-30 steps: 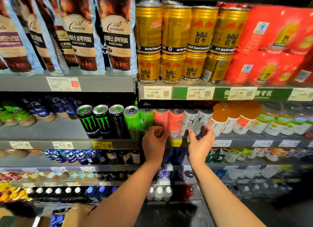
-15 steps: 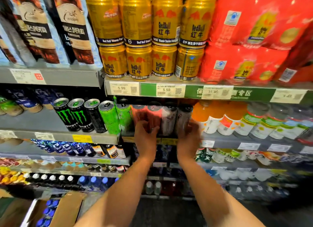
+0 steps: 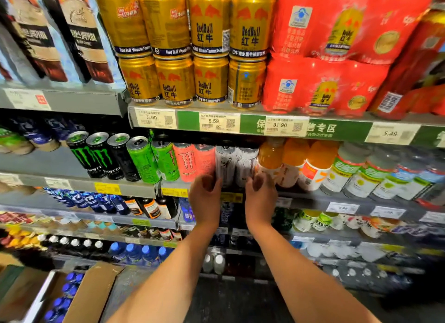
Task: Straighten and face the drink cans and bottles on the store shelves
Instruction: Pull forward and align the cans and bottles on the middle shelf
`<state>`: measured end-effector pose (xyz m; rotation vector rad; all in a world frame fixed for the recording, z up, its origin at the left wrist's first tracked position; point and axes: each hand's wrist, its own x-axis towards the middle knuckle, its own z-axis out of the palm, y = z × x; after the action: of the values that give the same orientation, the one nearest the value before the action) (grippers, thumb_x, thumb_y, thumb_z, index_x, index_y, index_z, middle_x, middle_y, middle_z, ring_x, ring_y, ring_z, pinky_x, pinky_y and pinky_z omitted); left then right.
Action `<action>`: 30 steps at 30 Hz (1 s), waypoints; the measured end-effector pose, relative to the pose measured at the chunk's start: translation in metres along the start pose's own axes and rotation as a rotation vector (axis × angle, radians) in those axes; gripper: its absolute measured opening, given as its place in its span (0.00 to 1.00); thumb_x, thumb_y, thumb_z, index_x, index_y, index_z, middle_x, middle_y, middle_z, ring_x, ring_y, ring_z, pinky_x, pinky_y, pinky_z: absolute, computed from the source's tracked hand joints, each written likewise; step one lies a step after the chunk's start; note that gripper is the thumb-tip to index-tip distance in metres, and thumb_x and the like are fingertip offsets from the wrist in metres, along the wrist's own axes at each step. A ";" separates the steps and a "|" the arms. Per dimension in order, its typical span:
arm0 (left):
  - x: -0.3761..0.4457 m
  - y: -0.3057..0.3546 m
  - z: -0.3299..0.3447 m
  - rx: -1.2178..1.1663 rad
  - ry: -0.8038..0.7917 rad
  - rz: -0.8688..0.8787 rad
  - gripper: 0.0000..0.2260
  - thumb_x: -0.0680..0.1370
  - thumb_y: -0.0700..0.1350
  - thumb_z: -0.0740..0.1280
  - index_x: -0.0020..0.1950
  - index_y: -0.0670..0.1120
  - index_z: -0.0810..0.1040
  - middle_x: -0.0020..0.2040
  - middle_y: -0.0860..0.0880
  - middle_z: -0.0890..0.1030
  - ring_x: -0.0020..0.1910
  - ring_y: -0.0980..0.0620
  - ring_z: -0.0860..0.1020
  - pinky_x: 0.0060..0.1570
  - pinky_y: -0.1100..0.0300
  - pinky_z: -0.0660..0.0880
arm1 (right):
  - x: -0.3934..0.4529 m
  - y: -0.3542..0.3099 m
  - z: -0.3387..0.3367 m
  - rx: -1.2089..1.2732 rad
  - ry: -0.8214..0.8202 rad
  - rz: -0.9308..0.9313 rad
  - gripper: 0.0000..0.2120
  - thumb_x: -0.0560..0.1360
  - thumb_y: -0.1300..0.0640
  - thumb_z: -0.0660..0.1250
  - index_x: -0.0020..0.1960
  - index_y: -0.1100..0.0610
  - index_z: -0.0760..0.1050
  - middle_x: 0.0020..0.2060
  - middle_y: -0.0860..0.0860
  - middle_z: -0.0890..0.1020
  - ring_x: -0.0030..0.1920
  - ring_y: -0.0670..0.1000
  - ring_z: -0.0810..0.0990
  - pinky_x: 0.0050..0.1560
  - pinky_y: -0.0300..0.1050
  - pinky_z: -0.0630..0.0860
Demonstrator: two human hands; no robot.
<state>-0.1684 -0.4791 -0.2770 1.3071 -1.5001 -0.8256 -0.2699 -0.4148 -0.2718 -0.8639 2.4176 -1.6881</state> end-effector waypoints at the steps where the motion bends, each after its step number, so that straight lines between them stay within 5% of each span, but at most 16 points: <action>1: -0.002 0.002 0.004 -0.009 -0.032 -0.005 0.11 0.71 0.48 0.77 0.42 0.47 0.77 0.37 0.51 0.79 0.37 0.51 0.77 0.39 0.62 0.71 | -0.003 0.003 -0.004 0.005 0.003 0.014 0.03 0.78 0.56 0.66 0.50 0.55 0.74 0.44 0.49 0.78 0.43 0.48 0.76 0.44 0.38 0.68; 5: -0.002 0.008 0.018 0.028 -0.122 -0.027 0.12 0.71 0.48 0.77 0.39 0.50 0.74 0.35 0.56 0.75 0.36 0.64 0.73 0.35 0.75 0.65 | -0.006 0.013 -0.021 0.020 0.061 0.057 0.03 0.77 0.57 0.68 0.50 0.54 0.75 0.44 0.49 0.79 0.41 0.45 0.75 0.38 0.24 0.65; 10: 0.007 0.004 0.022 0.064 -0.159 -0.030 0.11 0.73 0.47 0.75 0.40 0.48 0.74 0.37 0.52 0.78 0.38 0.51 0.75 0.36 0.66 0.63 | 0.007 0.016 -0.039 0.010 0.135 0.114 0.04 0.77 0.56 0.68 0.49 0.56 0.76 0.44 0.52 0.81 0.43 0.52 0.78 0.45 0.43 0.71; 14: 0.009 0.003 0.019 0.067 -0.165 0.013 0.12 0.74 0.47 0.76 0.39 0.45 0.75 0.37 0.49 0.79 0.37 0.50 0.76 0.38 0.60 0.67 | 0.021 0.016 -0.050 -0.009 0.176 0.113 0.05 0.76 0.56 0.69 0.46 0.54 0.73 0.42 0.52 0.79 0.43 0.53 0.77 0.42 0.39 0.66; 21: -0.027 0.026 0.036 0.012 -0.243 0.058 0.10 0.73 0.51 0.76 0.41 0.53 0.75 0.38 0.56 0.79 0.38 0.60 0.77 0.38 0.68 0.70 | 0.052 0.013 -0.080 0.067 0.127 0.109 0.19 0.74 0.55 0.72 0.62 0.55 0.72 0.50 0.47 0.76 0.45 0.45 0.73 0.46 0.38 0.67; 25: -0.050 0.042 0.062 -0.025 -0.274 0.033 0.11 0.71 0.48 0.77 0.51 0.48 0.80 0.45 0.53 0.84 0.44 0.55 0.81 0.43 0.61 0.74 | 0.064 0.015 -0.082 -0.118 0.073 -0.016 0.27 0.74 0.54 0.71 0.69 0.62 0.67 0.60 0.57 0.76 0.56 0.53 0.75 0.55 0.39 0.69; 27: -0.058 0.048 0.073 -0.025 -0.257 -0.012 0.12 0.71 0.50 0.76 0.51 0.50 0.80 0.44 0.54 0.84 0.44 0.54 0.81 0.39 0.59 0.73 | 0.067 0.019 -0.083 -0.179 0.038 -0.057 0.27 0.75 0.51 0.68 0.69 0.62 0.67 0.61 0.60 0.75 0.60 0.58 0.75 0.56 0.48 0.70; 30: -0.068 0.053 0.086 -0.053 -0.200 -0.006 0.13 0.72 0.55 0.75 0.49 0.49 0.79 0.41 0.52 0.83 0.42 0.50 0.81 0.40 0.52 0.76 | 0.073 0.028 -0.091 -0.129 0.084 -0.092 0.17 0.73 0.53 0.70 0.58 0.59 0.73 0.52 0.57 0.79 0.53 0.58 0.78 0.44 0.43 0.66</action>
<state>-0.2688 -0.4099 -0.2710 1.2187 -1.6181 -1.0177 -0.3752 -0.3663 -0.2424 -0.9523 2.6057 -1.6450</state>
